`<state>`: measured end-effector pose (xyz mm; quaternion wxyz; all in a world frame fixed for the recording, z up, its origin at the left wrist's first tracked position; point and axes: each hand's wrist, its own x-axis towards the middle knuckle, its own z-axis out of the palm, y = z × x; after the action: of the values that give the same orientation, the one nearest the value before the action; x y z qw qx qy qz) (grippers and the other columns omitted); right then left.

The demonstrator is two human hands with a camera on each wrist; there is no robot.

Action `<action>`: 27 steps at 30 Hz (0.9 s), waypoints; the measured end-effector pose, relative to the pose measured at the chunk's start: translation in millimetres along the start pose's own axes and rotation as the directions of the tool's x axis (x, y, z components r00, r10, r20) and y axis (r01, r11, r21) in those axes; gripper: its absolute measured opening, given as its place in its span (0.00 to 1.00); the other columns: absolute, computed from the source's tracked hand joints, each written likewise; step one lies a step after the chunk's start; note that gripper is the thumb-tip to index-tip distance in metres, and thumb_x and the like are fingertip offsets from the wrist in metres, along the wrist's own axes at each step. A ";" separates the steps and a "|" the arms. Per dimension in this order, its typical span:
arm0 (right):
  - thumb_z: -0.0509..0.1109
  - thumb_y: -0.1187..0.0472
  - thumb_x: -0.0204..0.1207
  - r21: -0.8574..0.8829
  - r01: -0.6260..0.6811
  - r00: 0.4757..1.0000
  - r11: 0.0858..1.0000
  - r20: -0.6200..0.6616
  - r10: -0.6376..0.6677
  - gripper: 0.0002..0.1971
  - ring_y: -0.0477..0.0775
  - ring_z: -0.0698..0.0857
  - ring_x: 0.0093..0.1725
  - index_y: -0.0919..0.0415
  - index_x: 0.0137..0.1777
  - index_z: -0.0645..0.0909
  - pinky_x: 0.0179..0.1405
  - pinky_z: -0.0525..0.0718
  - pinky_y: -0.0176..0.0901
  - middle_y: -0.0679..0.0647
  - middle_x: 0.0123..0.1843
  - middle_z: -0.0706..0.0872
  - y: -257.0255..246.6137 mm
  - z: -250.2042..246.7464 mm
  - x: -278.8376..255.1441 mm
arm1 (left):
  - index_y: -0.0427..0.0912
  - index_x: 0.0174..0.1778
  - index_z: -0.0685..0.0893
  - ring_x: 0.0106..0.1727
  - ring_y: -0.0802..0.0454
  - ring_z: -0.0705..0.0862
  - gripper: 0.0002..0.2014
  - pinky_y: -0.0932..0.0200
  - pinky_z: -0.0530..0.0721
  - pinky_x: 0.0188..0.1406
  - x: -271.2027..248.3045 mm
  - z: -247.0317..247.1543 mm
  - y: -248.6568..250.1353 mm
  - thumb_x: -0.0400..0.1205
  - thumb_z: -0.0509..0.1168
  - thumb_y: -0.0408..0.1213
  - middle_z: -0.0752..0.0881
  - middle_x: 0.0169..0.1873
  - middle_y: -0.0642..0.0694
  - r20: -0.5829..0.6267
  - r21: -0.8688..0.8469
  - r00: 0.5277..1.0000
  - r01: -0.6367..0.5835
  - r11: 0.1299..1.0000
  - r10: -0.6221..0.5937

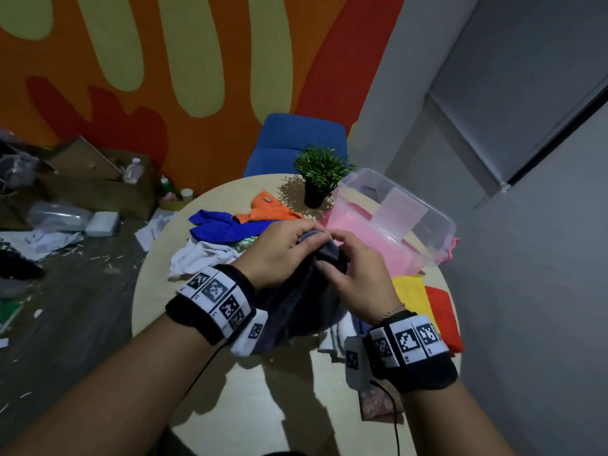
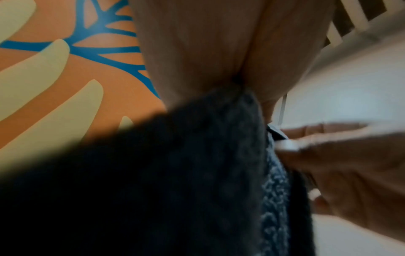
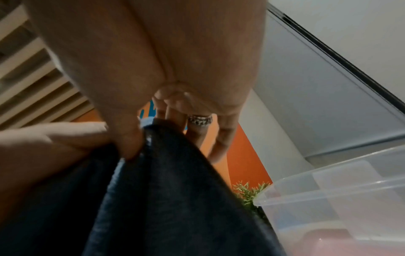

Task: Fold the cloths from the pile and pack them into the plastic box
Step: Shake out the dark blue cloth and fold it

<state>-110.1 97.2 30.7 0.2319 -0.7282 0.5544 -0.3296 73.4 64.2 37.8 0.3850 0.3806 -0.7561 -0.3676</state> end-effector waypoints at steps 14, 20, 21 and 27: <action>0.74 0.62 0.74 0.037 0.179 0.982 0.983 -0.074 -0.176 0.21 0.44 0.87 0.53 0.51 0.67 0.82 0.55 0.81 0.34 0.45 0.57 0.89 1.8 -28.2 1.6 | 0.46 0.52 0.86 0.48 0.52 0.85 0.06 0.57 0.80 0.45 15.8 6.1 18.1 0.85 0.65 0.33 0.88 0.44 0.52 -0.006 0.251 0.999 0.044 0.967 -0.043; 0.66 0.60 0.82 -0.071 0.166 0.902 0.983 -0.392 -0.181 0.10 0.51 0.86 0.45 0.60 0.53 0.89 0.45 0.77 0.37 0.53 0.46 0.92 6.1 -52.6 16.7 | 0.51 0.46 0.86 0.44 0.55 0.85 0.05 0.55 0.79 0.43 6.5 -18.9 -0.4 0.79 0.74 0.38 0.88 0.40 0.55 0.104 0.427 0.986 0.072 0.901 -0.128; 0.66 0.60 0.82 -0.072 0.165 0.892 0.984 -0.414 -0.180 0.10 0.49 0.86 0.46 0.59 0.53 0.90 0.47 0.78 0.36 0.51 0.47 0.91 6.4 -58.4 18.8 | 0.53 0.42 0.85 0.42 0.54 0.84 0.06 0.53 0.79 0.41 3.0 -26.1 -7.2 0.78 0.73 0.35 0.87 0.37 0.55 0.081 0.465 0.984 0.101 0.880 -0.156; 0.66 0.61 0.83 0.037 0.006 0.802 0.999 -0.597 0.017 0.10 0.52 0.87 0.49 0.59 0.53 0.89 0.55 0.84 0.49 0.52 0.47 0.91 17.9 -83.7 31.1 | 0.47 0.43 0.88 0.41 0.49 0.86 0.10 0.47 0.84 0.43 -8.1 -62.5 -29.1 0.78 0.70 0.26 0.89 0.37 0.49 -0.116 0.310 0.951 0.309 0.899 -0.287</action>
<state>-178.3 64.7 81.6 0.0600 -0.5817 0.5950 -0.5513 139.1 41.9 37.7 0.2817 0.5621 -0.7256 -0.2796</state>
